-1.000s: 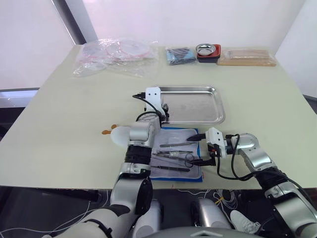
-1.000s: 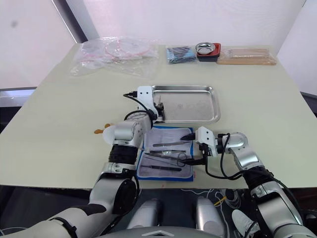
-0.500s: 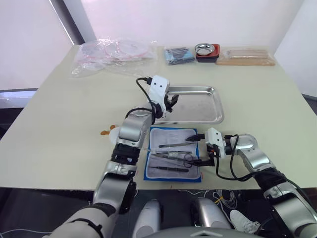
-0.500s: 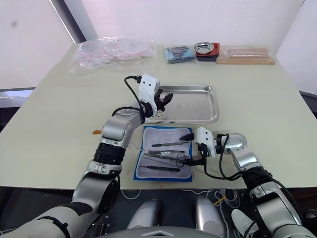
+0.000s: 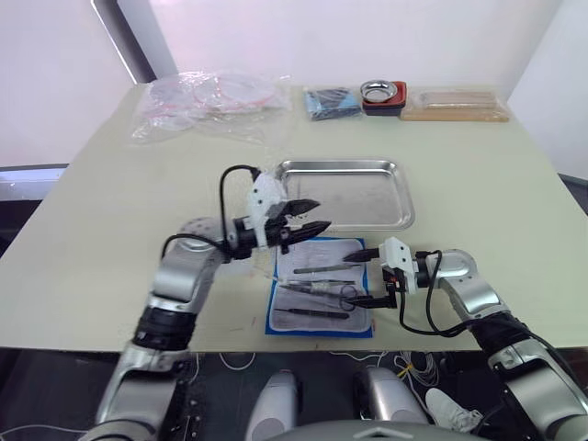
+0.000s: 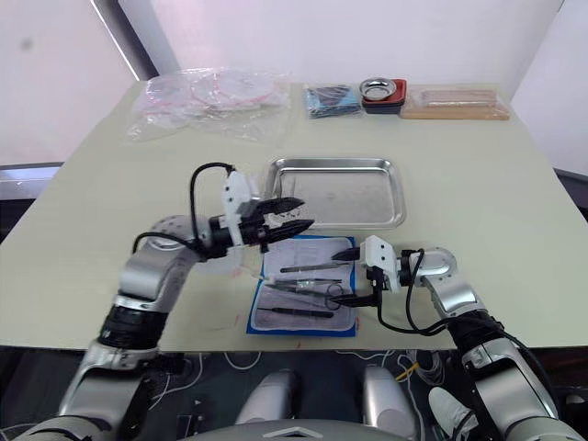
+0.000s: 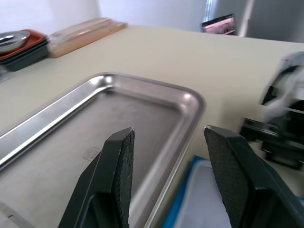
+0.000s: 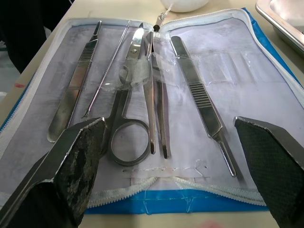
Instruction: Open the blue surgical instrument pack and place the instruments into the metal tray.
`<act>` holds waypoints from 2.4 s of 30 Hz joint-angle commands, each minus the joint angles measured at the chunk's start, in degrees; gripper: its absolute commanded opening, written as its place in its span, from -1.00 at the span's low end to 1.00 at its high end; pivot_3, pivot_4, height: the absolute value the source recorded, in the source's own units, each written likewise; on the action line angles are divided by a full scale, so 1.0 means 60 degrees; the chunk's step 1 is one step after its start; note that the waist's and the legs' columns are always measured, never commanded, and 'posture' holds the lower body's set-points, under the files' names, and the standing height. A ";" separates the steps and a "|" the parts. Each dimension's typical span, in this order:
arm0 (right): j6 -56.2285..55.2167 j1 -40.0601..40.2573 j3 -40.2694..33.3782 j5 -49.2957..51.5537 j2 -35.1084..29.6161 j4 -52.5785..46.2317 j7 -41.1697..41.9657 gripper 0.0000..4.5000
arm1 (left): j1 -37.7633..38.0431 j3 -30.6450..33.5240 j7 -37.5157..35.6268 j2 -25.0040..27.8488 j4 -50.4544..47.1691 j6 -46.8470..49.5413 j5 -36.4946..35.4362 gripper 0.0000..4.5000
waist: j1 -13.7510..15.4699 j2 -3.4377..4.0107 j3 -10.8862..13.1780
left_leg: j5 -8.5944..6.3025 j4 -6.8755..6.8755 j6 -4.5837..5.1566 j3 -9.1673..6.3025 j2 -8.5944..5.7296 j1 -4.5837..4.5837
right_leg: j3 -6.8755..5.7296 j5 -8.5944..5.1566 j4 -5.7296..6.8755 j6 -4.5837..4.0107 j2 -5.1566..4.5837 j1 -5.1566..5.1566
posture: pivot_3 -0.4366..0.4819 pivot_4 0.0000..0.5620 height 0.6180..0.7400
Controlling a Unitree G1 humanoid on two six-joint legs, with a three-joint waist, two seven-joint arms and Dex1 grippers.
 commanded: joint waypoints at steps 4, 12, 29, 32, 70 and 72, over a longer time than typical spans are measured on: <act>0.0402 0.0761 0.0705 -0.1149 -0.0165 0.0897 -0.0269 1.00 | 0.0434 0.0904 -0.1833 0.1638 0.0243 -0.1859 -0.0108 0.09 | 0.0009 0.0002 0.0002 | -0.0001 -0.0005 0.0000 0.0009 0.0009 -0.0006 | 0.0011 -0.0003 -0.0002 -0.0005 -0.0014 -0.0021 | -0.05 -0.47 1.00; 0.0339 0.0866 0.0634 -0.1117 -0.0196 0.0807 -0.0335 1.00 | 0.0928 0.1648 -0.4732 0.3142 0.0902 -0.2609 -0.1276 0.09 | 0.0009 -0.0013 0.0001 | 0.0000 -0.0046 0.0002 0.0051 0.0028 -0.0039 | 0.0042 -0.0003 -0.0003 -0.0007 -0.0019 -0.0088 | -0.05 -0.47 1.00; 0.0079 0.0937 0.0515 -0.1030 -0.0337 0.0815 -0.0226 1.00 | 0.0901 0.0492 -0.5712 0.5226 0.1466 -0.3487 -0.2875 0.99 | 0.0034 -0.0060 0.0014 | 0.0000 -0.0090 0.0004 0.0130 0.0074 -0.0033 | 0.0101 -0.0011 -0.0020 -0.0020 -0.0016 -0.0105 | -0.05 -0.47 1.00; 0.0089 0.0967 0.0513 -0.1032 -0.0364 0.0751 -0.0236 1.00 | 0.0635 0.0338 -0.5712 0.4990 0.1707 -0.3658 -0.2500 0.99 | 0.0043 -0.0064 0.0013 | 0.0000 -0.0090 0.0004 0.0131 0.0073 -0.0032 | 0.0101 -0.0011 -0.0020 -0.0020 -0.0003 -0.0107 | -0.05 -0.47 1.00; 0.0170 0.0778 0.0697 -0.1193 -0.0254 0.0778 -0.0328 1.00 | -0.1141 -0.1800 -0.3674 0.0545 0.5329 -0.5521 0.2448 0.20 | 0.0016 -0.0113 -0.0023 | 0.0002 -0.0084 0.0008 0.0168 0.0014 -0.0015 | 0.0146 0.0012 0.0004 0.0018 0.0019 -0.0101 | -0.05 -0.47 1.00; 0.0176 0.0812 0.0719 -0.1189 -0.0243 0.0741 -0.0338 1.00 | -0.1071 -0.1887 -0.3866 0.0626 0.5445 -0.5569 0.2509 0.20 | 0.0015 -0.0111 -0.0025 | 0.0002 -0.0084 0.0008 0.0168 0.0014 -0.0012 | 0.0147 0.0012 0.0007 0.0017 0.0021 -0.0101 | -0.05 -0.47 1.00</act>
